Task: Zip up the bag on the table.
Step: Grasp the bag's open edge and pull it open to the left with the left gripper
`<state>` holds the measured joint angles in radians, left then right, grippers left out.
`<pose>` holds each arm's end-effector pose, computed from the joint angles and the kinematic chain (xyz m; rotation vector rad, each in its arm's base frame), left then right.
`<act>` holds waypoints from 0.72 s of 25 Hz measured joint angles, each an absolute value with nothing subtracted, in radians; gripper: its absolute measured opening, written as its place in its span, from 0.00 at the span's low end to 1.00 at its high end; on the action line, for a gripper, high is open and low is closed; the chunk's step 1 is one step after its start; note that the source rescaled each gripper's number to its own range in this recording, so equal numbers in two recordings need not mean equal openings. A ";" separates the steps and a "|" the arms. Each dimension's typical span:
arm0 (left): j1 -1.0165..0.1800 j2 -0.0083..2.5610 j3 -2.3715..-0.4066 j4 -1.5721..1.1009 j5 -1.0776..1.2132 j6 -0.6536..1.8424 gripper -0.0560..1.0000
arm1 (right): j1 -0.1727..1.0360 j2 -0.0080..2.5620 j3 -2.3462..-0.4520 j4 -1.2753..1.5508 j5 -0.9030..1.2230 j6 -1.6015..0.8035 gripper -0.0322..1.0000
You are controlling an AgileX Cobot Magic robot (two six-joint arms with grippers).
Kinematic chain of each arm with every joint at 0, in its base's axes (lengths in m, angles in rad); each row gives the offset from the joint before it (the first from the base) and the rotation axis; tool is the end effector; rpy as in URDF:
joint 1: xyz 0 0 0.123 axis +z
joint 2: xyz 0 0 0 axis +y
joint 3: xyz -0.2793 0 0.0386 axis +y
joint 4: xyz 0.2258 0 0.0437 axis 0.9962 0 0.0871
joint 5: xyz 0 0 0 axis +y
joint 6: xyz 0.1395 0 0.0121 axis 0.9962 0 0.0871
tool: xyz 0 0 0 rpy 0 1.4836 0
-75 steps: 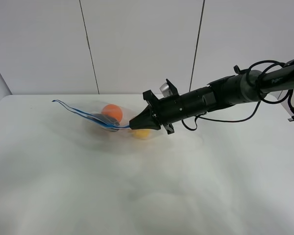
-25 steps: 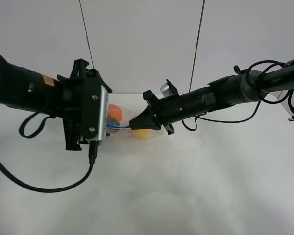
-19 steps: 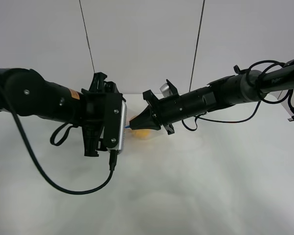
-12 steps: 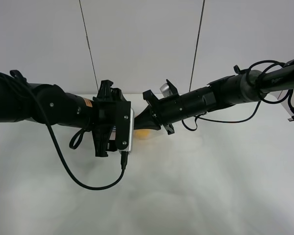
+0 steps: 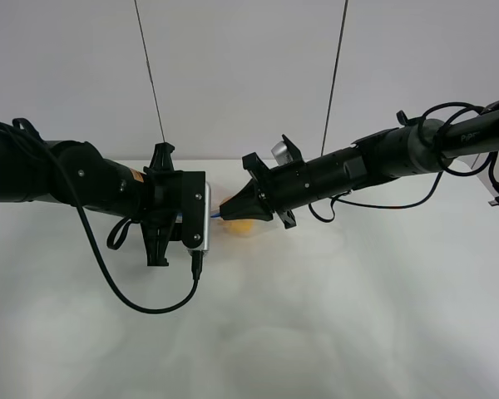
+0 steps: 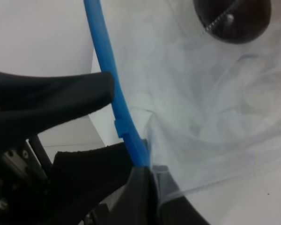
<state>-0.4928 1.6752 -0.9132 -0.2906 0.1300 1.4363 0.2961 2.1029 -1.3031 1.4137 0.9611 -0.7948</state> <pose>0.3134 -0.1742 0.1721 1.7576 1.6140 0.2698 0.3615 0.2289 0.1466 -0.1580 2.5476 1.5070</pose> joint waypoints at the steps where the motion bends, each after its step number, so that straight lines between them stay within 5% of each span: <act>1: -0.494 1.675 -0.913 -0.291 0.139 1.430 0.57 | 0.296 2.103 -1.303 1.414 0.961 -0.795 0.03; 9: -0.494 1.675 -0.911 -0.291 0.166 1.422 0.37 | 0.296 2.103 -1.303 1.414 0.961 -0.795 0.03; 18: -0.494 1.675 -0.911 -0.291 0.166 1.422 0.35 | 0.296 2.103 -1.303 1.414 0.961 -0.795 0.03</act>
